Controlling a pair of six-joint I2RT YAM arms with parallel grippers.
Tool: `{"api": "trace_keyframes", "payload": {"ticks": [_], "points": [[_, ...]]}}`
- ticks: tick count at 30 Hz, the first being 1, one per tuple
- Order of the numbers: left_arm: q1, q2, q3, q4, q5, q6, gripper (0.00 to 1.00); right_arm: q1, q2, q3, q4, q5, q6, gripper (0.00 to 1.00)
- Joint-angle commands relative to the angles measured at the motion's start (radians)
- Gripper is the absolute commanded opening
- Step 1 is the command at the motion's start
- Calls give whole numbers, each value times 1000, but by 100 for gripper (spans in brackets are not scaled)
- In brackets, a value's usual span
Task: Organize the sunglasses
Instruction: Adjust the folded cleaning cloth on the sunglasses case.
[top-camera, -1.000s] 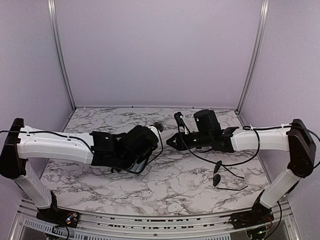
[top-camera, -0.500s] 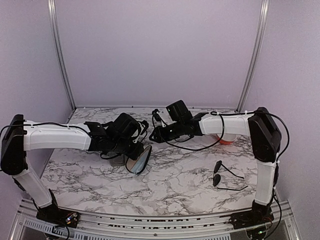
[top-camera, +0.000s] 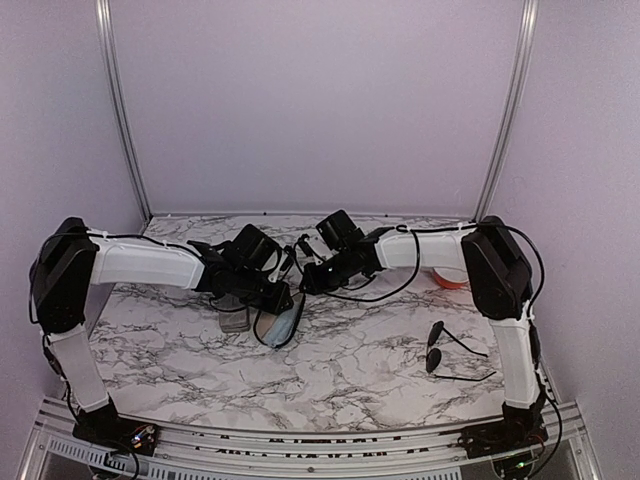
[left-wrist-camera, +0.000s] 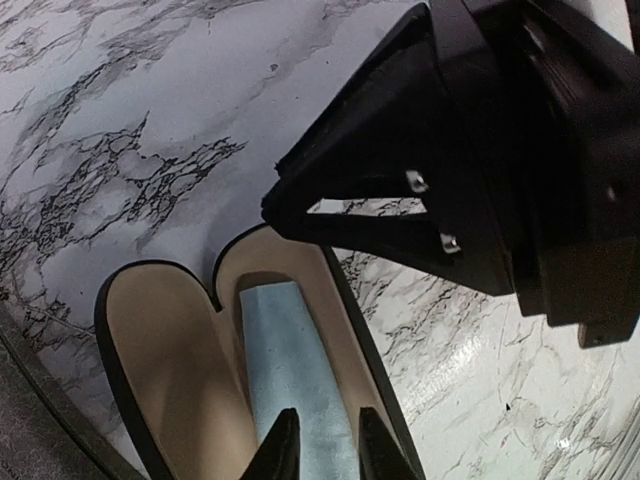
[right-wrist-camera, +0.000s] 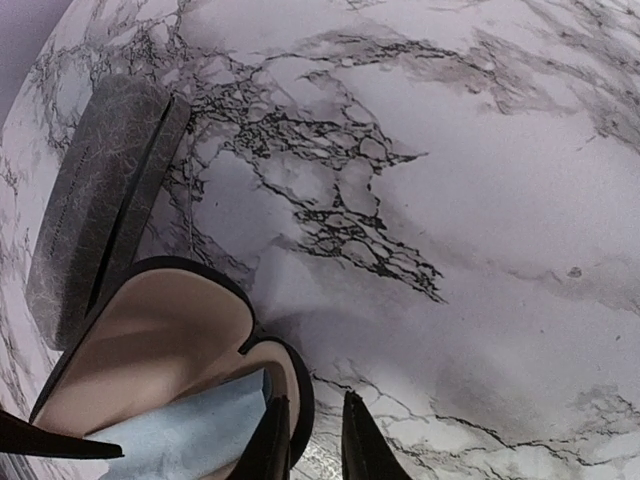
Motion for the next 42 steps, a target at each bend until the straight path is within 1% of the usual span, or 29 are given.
{"api": "trace_keyframes", "payload": {"ticks": [1, 9, 13, 16, 20, 24, 29, 31, 34, 36, 39, 42], "points": [[34, 45, 36, 44, 88, -12, 20, 6, 7, 1, 6, -27, 11, 17], [47, 99, 82, 49, 168, -18, 17, 6, -41, -98, 80, -55, 37, 13], [47, 119, 93, 49, 158, -28, 17, 7, -56, -142, 109, -70, 54, 12], [45, 145, 113, 13, 131, -24, 16, 7, -61, -176, 129, -75, 63, 12], [38, 154, 112, -20, 53, -8, 15, 8, -81, -228, 177, -100, 88, 12], [21, 97, 63, -7, -40, 21, 15, 10, -107, -274, 228, -130, 120, 11], [-49, 45, 2, 12, -214, 128, 15, 33, -146, -346, 305, -156, 167, 11], [-74, 34, -18, 13, -271, 135, 15, 44, -150, -363, 322, -157, 180, 10], [-101, 23, -43, 13, -317, 134, 15, 58, -150, -392, 346, -153, 199, 9], [-116, 29, -45, 13, -319, 137, 15, 65, -153, -410, 362, -158, 211, 8], [-140, 59, -26, 15, -307, 163, 15, 70, -172, -440, 397, -164, 231, 7], [-156, 106, 9, -20, -350, 174, 15, 70, -198, -470, 424, -163, 250, 5]]}}
